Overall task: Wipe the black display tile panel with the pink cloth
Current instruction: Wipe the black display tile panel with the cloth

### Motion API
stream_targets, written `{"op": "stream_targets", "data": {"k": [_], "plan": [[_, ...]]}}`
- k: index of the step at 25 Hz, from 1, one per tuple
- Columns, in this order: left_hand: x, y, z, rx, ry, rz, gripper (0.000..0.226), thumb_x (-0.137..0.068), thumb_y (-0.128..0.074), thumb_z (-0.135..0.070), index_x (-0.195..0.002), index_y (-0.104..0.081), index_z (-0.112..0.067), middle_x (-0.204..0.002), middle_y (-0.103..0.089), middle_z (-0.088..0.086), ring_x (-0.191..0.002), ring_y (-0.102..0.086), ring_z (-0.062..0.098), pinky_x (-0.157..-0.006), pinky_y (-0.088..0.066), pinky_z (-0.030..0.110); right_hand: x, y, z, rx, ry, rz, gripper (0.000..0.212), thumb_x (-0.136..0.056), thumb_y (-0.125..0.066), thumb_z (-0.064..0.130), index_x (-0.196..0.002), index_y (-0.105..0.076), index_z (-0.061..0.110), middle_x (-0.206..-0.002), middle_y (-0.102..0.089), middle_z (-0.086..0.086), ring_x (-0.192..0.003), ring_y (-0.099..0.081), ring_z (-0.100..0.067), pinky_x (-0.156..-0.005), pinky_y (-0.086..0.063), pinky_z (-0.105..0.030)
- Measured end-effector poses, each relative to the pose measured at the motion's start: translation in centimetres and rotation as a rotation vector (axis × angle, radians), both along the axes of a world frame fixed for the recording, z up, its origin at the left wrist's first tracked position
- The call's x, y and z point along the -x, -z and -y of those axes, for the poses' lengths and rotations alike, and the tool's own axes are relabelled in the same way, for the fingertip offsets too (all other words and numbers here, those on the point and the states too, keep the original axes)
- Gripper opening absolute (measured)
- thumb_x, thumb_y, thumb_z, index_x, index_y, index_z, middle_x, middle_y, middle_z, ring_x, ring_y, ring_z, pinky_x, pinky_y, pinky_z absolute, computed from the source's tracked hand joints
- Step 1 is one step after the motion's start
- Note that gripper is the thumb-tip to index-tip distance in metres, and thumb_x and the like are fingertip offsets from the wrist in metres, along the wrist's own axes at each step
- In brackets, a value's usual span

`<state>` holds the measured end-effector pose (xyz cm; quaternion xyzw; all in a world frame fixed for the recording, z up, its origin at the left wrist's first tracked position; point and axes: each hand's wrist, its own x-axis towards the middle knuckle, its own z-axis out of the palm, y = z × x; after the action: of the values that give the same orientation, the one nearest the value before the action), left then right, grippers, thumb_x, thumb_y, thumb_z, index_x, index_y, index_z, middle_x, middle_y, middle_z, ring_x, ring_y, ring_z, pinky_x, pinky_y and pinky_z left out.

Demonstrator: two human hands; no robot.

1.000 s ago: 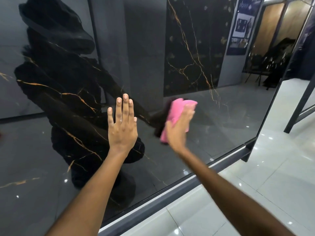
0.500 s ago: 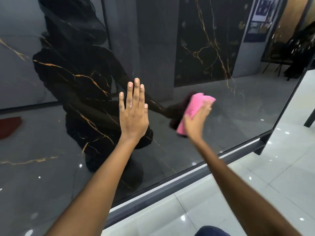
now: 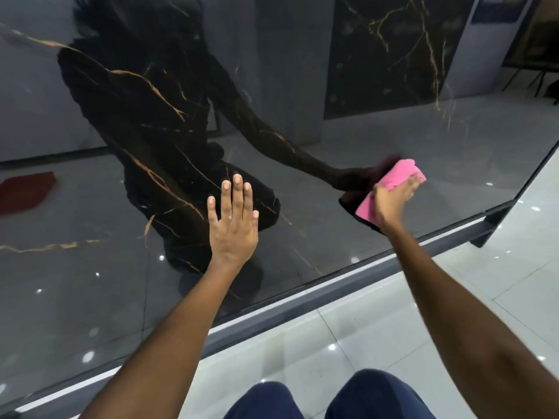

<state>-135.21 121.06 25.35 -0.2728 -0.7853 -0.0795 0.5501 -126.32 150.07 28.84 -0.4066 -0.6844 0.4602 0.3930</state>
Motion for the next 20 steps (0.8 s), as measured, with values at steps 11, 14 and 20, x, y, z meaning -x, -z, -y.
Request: {"op": "stream_targets", "data": {"k": [11,14,20], "plan": [[0.3,0.3,0.1,-0.008,-0.021,-0.007,0.061,-0.103,-0.018,-0.031,-0.149,0.012,-0.006,-0.156,0.024,0.011,-0.145,0.019,0.025,-0.118,0.009,0.045,-0.9,7.7,0.7,-0.323,-0.113,0.070,0.081,-0.082,-0.041,0.002,-0.148,0.006,-0.002,-0.156,0.009,-0.023,-0.145,0.001,-0.033,-0.120,-0.005,-0.038],[0.2,0.4,0.0,-0.003,-0.041,-0.014,0.063,-0.102,-0.021,-0.031,-0.149,0.012,-0.005,-0.156,0.024,0.012,-0.145,0.019,0.026,-0.118,0.008,0.045,0.6,5.5,-0.4,0.167,0.039,0.049,0.076,-0.086,-0.040,-0.007,-0.144,0.008,-0.011,-0.154,0.012,-0.026,-0.146,0.003,-0.033,-0.115,0.005,-0.028],[-1.1,-0.4,-0.1,-0.094,0.101,0.085,0.065,-0.098,-0.029,-0.026,-0.152,0.003,-0.009,-0.159,0.014,0.009,-0.145,0.019,0.018,-0.117,0.010,0.042,-0.8,11.5,20.8,0.152,-0.390,-0.032,0.090,-0.089,-0.051,-0.003,-0.144,0.021,-0.002,-0.152,0.032,-0.011,-0.135,0.005,-0.007,-0.100,-0.005,-0.002]]}}
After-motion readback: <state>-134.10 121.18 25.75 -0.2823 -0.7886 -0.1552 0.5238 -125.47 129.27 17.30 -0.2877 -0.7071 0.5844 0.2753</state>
